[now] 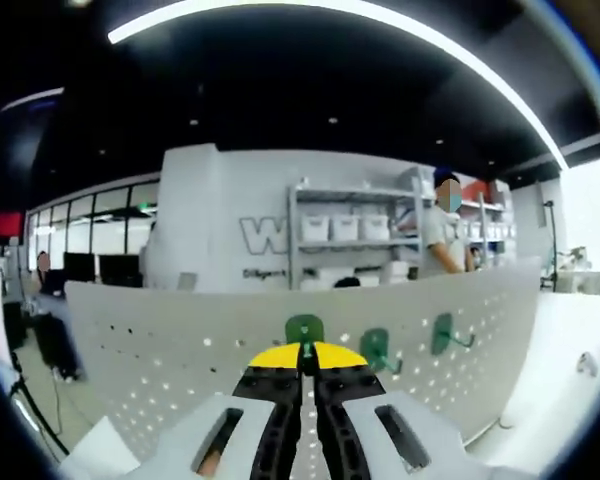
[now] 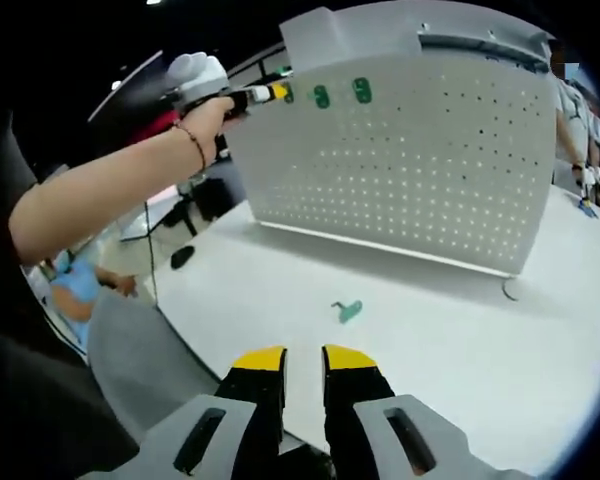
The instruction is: Insert the hook assembly into the mounting plate slot until the hook locks in place.
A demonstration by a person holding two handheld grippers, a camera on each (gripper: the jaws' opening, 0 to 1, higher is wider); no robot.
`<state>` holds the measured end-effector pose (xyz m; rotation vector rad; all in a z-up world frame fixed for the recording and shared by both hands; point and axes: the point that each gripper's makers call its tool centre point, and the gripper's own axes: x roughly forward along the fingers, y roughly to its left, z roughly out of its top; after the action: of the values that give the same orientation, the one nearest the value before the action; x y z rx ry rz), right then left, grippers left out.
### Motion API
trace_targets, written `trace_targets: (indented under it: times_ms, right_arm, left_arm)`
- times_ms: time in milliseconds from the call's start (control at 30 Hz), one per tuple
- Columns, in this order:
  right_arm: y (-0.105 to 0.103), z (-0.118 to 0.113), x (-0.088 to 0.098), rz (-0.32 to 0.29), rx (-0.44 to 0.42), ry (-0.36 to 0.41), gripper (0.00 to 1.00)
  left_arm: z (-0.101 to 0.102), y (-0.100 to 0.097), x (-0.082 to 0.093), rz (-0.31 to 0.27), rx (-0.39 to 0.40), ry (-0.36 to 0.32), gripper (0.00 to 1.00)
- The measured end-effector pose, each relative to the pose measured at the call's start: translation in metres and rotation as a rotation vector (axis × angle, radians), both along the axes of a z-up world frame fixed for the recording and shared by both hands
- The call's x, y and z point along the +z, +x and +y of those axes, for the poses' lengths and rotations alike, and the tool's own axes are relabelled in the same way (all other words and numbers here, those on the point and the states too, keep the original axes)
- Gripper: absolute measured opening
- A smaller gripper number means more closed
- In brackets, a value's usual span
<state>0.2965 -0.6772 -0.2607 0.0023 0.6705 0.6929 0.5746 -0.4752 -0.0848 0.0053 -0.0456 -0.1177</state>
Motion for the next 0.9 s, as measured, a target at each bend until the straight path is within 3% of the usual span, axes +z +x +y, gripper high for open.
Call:
trace_targets:
  times_ms: [700,900]
  right_arm:
    - [0.003,-0.002,-0.001,0.001,-0.004,0.004,0.12]
    - [0.003,-0.002,-0.001,0.000,-0.003,0.004,0.12]
  left_arm:
    - [-0.007,0.007,-0.009,0.038,-0.003,-0.002,0.02]
    - [-0.007,0.008,-0.016,0.071,-0.003,-0.010,0.02]
